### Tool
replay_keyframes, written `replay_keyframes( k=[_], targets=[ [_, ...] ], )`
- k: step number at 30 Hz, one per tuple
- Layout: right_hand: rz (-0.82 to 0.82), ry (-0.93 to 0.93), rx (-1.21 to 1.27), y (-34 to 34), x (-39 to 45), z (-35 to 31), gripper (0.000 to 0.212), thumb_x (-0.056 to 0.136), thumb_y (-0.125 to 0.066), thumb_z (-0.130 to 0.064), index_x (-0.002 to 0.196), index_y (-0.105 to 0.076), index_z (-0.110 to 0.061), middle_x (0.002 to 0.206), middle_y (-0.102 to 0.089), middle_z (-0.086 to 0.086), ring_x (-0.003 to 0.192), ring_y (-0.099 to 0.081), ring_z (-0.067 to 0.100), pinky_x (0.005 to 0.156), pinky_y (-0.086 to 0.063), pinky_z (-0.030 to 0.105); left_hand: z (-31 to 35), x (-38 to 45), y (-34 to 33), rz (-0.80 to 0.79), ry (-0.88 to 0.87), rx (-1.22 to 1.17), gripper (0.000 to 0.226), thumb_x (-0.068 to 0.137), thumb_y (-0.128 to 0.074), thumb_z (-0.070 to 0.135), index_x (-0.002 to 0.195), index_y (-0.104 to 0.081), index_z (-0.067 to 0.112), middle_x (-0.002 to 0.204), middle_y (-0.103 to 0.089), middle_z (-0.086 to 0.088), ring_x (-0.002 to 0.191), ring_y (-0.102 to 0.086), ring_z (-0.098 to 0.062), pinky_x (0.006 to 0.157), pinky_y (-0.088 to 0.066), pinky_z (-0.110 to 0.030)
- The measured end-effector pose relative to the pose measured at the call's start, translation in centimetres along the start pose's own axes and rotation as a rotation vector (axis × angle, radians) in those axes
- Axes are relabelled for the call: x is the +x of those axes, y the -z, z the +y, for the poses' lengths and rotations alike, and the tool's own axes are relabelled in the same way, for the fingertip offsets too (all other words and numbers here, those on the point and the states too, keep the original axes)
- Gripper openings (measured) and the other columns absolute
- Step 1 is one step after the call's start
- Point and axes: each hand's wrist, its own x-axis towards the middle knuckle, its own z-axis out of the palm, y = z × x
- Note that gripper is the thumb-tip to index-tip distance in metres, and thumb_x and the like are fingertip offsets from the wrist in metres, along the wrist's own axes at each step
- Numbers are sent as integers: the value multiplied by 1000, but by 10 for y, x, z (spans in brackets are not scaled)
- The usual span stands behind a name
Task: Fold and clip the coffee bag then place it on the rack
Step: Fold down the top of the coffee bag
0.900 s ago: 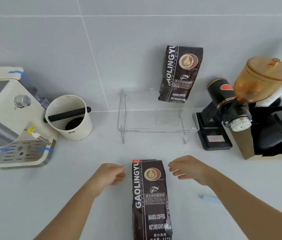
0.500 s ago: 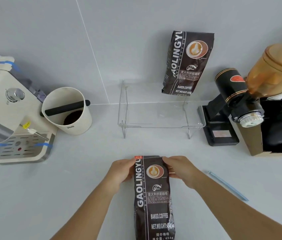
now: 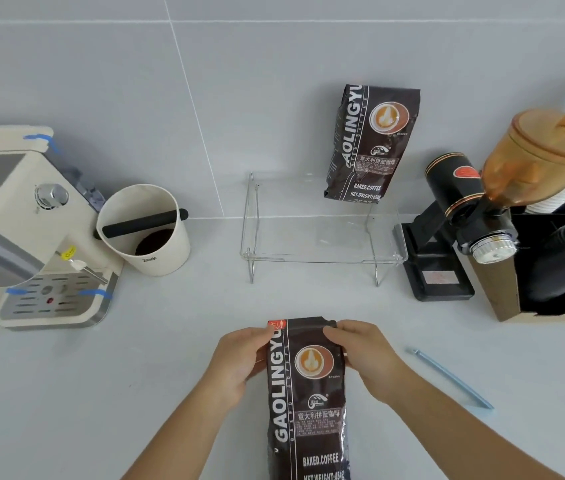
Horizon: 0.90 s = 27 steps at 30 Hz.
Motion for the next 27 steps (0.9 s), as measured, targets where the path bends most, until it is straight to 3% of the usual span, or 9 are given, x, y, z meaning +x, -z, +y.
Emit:
replay_keyframes(
  k=[3,9,12,15,18,21,27],
  targets=[
    [0,81,6,-1,-22,-2,46,78,-69,-30,90,-58,13,80,-62,15,74,-55,23,74,-38,37,4,-23,0,-18,-52,-31,16,88,-62,12,76,-71,7,73,-75,-7,59,-66,-13,63,-50,-26],
    [17,240,37,0,-68,-8,26,91,-65,-16,76,-63,6,76,-68,28,70,-59,24,68,-41,36,7,-61,1,-43,-193,-84,15,87,-63,10,81,-72,-1,80,-74,-14,67,-65,-19,75,-50,-31],
    [20,315,50,2,-83,-10,33,90,-64,-7,58,-65,-10,62,-68,11,61,-61,16,57,-46,22,12,-75,-3,-48,-280,-75,14,86,-63,6,85,-71,-6,82,-75,-15,71,-67,-19,78,-50,-31],
    [42,380,62,2,-95,-12,35,90,-63,-3,55,-61,-10,54,-64,0,51,-57,10,47,-44,13,16,-87,-8,-45,-359,-76,13,85,-62,0,83,-75,2,80,-78,-12,72,-70,-16,80,-52,-31],
    [59,439,54,4,-102,-11,34,91,-62,-1,57,-64,-10,56,-66,1,52,-58,10,49,-46,14,19,-94,-12,-30,-424,-65,15,85,-63,-1,81,-75,5,81,-79,-12,75,-72,-17,82,-53,-32],
    [85,506,17,7,-109,-12,33,90,-63,-1,59,-68,-11,58,-67,0,54,-56,9,53,-45,14,19,-101,-14,-34,-485,-35,14,84,-64,-1,81,-76,6,83,-79,-10,76,-73,-15,76,-54,-23],
    [127,528,-54,14,-110,-14,22,90,-64,-2,71,-73,-9,70,-76,5,67,-66,19,66,-52,29,21,-104,-17,-43,-510,20,10,83,-66,-2,81,-74,3,79,-79,-11,71,-72,-13,67,-54,-14]
  ],
)
